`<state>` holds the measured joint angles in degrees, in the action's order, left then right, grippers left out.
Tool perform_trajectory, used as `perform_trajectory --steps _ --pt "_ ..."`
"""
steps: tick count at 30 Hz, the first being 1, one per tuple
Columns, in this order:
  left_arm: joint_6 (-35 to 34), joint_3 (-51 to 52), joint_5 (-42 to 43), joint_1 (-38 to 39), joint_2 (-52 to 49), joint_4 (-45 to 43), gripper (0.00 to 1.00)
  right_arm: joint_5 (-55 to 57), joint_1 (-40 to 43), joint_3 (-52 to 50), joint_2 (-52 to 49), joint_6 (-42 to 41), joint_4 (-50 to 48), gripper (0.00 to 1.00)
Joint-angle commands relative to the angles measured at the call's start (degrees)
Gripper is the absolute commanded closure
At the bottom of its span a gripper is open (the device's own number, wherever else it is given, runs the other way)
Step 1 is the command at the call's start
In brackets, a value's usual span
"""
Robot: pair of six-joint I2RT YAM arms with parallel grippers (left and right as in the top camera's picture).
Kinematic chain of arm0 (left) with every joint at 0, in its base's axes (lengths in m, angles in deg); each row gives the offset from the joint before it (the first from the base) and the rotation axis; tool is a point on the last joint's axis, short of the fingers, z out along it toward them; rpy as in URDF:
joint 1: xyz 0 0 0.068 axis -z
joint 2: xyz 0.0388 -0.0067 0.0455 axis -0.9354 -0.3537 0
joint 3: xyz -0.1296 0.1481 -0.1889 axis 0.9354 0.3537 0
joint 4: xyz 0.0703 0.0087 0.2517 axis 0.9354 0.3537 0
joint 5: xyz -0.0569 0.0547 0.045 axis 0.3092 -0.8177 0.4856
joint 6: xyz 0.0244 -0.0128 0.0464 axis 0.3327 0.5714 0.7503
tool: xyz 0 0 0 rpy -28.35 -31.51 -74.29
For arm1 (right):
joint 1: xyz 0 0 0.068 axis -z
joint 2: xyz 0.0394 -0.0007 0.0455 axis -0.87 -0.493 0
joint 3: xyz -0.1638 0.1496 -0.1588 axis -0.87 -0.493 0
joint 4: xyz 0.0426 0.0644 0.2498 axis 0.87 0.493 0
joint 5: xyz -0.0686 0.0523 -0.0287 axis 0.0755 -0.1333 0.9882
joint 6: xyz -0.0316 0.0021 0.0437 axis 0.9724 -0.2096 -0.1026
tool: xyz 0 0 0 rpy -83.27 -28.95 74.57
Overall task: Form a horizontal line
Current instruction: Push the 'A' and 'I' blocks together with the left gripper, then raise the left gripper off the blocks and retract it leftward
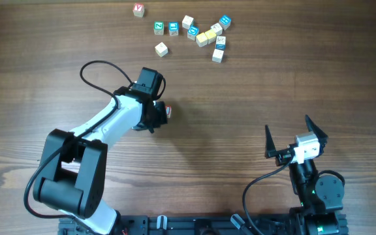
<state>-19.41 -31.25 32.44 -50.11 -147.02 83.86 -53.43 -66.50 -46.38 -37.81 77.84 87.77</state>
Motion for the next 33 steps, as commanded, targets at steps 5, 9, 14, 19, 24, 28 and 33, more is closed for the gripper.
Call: perform_trajectory --steps 5,9,14,19,24,28,33 --pt "3.17 -9.03 -0.52 -1.75 5.09 10.69 0.66 0.74 0.35 -0.13 0.42 0.11 -0.15 0.0" --pt "9.01 -12.13 -0.55 -1.84 6.45 11.21 0.15 0.74 0.35 -0.13 0.42 0.11 -0.15 0.0" --pt "9.25 -10.97 -0.59 -0.63 2.6 9.22 0.0 0.74 0.35 -0.13 0.42 0.11 -0.15 0.0" --pt "9.22 -10.95 -0.55 -0.26 -2.12 5.75 0.02 0.74 0.35 -0.13 0.42 0.11 -0.15 0.0" --pt "9.22 -10.91 -0.57 0.5 -4.9 5.33 0.05 0.74 0.35 -0.13 0.42 0.13 -0.15 0.01" --pt "9.25 -10.88 -0.79 1.16 -5.68 3.82 0.07 0.74 0.33 -0.13 0.42 0.13 -0.15 0.0" --pt "9.22 -10.88 -1.03 1.22 -7.34 3.02 0.08 0.74 0.35 -0.13 0.42 0.11 -0.15 0.0"
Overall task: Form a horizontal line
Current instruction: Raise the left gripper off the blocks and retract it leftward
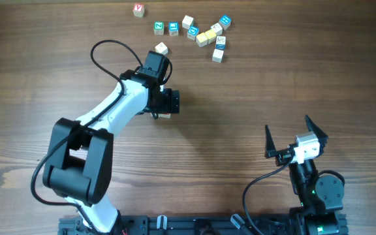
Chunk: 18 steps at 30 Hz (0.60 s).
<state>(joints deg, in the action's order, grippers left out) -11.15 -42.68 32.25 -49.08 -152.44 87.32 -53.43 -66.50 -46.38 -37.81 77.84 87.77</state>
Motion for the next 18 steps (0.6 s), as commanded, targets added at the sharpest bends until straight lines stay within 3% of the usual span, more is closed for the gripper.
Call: perform_trajectory --steps 1,10,18 --pt "0.98 0.55 -0.83 0.22 -2.43 -0.63 0.1 0.74 0.35 -0.13 0.42 0.13 -0.15 0.02" --pt "0.83 0.55 -0.76 0.24 -2.89 -0.94 0.39 0.74 0.35 -0.13 0.42 0.11 -0.15 0.0" --pt "-4.13 0.55 -0.42 0.31 -2.89 -0.02 0.45 0.74 0.35 -0.13 0.42 0.13 -0.15 0.0"
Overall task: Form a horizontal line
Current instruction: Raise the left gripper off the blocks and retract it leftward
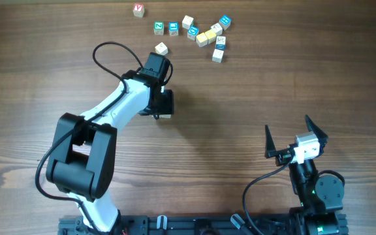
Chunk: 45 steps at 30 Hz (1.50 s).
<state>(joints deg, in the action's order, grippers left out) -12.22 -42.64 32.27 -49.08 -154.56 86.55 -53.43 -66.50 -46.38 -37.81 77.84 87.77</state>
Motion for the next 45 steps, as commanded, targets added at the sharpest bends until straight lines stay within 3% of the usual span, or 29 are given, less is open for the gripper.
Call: perform_trajectory --steps 1,6,9,11,13,21,25,31,36,45 --pt "-3.23 0.5 0.59 0.31 -0.76 0.72 0.44 0.74 0.35 -0.13 0.42 0.13 -0.15 0.0" --pt "-3.19 0.5 1.97 0.28 -0.76 0.72 0.33 0.74 0.35 -0.13 0.42 0.13 -0.15 0.0" --pt "-3.19 0.5 1.75 0.26 -0.76 0.7 0.23 0.74 0.35 -0.13 0.42 0.11 -0.15 0.0" --pt "-3.15 0.48 1.51 0.11 -0.76 -0.37 0.09 0.74 0.35 -0.13 0.42 0.13 -0.15 0.0" --pt "-3.15 0.44 1.36 -0.55 -0.74 -2.32 0.05 0.74 0.35 -0.13 0.42 0.11 -0.15 0.0" --pt "-3.23 0.37 1.33 -11.72 -0.76 -11.52 0.05 0.74 0.35 -0.13 0.42 0.11 -0.15 0.0" --pt "-3.23 0.37 1.09 -20.5 -0.76 -9.94 0.0 0.74 0.35 -0.13 0.42 0.11 -0.15 0.0" --pt "-7.78 0.37 0.28 -33.68 -0.76 -6.88 0.0 0.74 0.35 -0.13 0.42 0.13 -0.15 0.0" --pt "-7.72 0.37 1.79 -43.04 -0.76 -4.79 0.0 0.74 0.35 -0.13 0.42 0.13 -0.15 0.0" --pt "-7.72 0.37 1.79 -48.09 -0.76 -4.79 0.0 0.74 0.35 -0.13 0.42 0.11 -0.15 0.0"
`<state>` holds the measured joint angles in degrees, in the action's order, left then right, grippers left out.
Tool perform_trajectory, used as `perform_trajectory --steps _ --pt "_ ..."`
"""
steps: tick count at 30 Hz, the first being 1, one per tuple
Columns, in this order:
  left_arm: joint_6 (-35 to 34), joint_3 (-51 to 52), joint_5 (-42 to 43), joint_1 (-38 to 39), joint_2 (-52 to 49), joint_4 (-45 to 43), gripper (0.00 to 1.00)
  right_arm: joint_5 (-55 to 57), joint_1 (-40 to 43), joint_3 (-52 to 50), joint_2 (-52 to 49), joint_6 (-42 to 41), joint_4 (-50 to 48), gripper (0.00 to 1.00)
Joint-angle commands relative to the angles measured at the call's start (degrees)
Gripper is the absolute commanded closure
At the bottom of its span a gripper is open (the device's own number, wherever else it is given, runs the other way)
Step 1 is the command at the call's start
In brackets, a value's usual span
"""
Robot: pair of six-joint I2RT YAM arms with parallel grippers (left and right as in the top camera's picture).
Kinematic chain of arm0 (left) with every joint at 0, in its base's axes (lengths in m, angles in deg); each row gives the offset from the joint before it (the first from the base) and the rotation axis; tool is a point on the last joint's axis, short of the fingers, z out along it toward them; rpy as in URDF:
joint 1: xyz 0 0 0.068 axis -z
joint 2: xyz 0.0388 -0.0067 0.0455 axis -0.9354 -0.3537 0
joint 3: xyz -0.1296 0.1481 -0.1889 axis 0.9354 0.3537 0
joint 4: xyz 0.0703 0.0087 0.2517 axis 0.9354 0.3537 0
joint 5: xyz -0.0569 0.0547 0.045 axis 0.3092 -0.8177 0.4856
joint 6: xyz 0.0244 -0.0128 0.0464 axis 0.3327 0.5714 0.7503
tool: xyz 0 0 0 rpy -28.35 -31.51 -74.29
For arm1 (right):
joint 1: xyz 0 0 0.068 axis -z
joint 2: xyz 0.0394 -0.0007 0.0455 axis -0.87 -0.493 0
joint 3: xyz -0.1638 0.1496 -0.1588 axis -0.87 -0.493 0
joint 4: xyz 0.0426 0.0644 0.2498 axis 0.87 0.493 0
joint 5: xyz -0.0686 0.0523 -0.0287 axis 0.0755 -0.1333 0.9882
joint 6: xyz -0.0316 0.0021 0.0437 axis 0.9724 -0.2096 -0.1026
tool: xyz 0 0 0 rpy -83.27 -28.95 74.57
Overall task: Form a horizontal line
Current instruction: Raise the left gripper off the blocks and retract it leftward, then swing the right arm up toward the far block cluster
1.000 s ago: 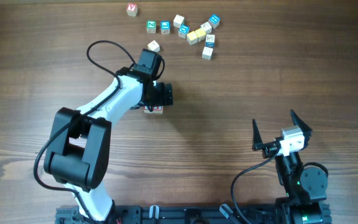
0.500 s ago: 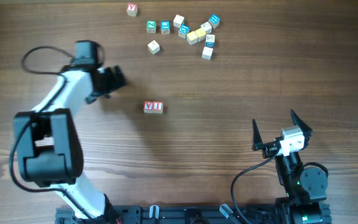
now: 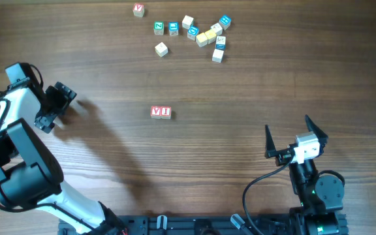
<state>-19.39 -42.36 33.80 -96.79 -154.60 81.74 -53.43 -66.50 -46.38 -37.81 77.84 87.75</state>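
Observation:
Two red-lettered blocks (image 3: 160, 112) lie side by side in a short row at the table's middle. Several more letter blocks (image 3: 204, 34) are scattered at the far side, with one red-lettered block (image 3: 138, 10) apart at the far left and a plain one (image 3: 161, 49) nearer. My left gripper (image 3: 56, 106) stands open at the left edge, far from the row, with nothing between its fingers. My right gripper (image 3: 296, 136) is open near the front right, also holding nothing.
The wooden table (image 3: 240, 91) runs across the whole view. The left arm's cable trails off the left edge. The arms' base rail (image 3: 194, 225) lies along the front edge.
My left gripper was down over the table's middle. It now stands open at the left edge, and two red-lettered blocks show side by side where it had been. The right arm is unchanged.
My left gripper was at the middle-left over a red-lettered block. Then it was further right and farther back, and then lower over the same spot. Now it is away at the left edge, with two blocks in a row at the middle.

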Motion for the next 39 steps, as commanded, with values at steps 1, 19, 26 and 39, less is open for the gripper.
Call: perform_trajectory --steps 1,19,26,39 --pt "-0.55 0.09 0.26 -0.37 -0.72 0.02 0.0 0.74 0.35 -0.13 0.42 0.13 -0.13 0.0" --pt "-0.55 0.09 0.26 -0.37 -0.72 0.02 0.0 -5.14 0.33 -0.13 0.42 -5.18 -2.51 0.0" --pt "-0.55 0.09 0.26 -0.37 -0.72 0.02 0.0 -7.82 0.33 0.61 0.42 -17.42 -1.31 0.0" --pt "-0.55 0.09 0.26 -0.37 -0.72 0.02 0.0 -13.42 0.35 53.72 -41.83 -20.9 22.36 0.0"
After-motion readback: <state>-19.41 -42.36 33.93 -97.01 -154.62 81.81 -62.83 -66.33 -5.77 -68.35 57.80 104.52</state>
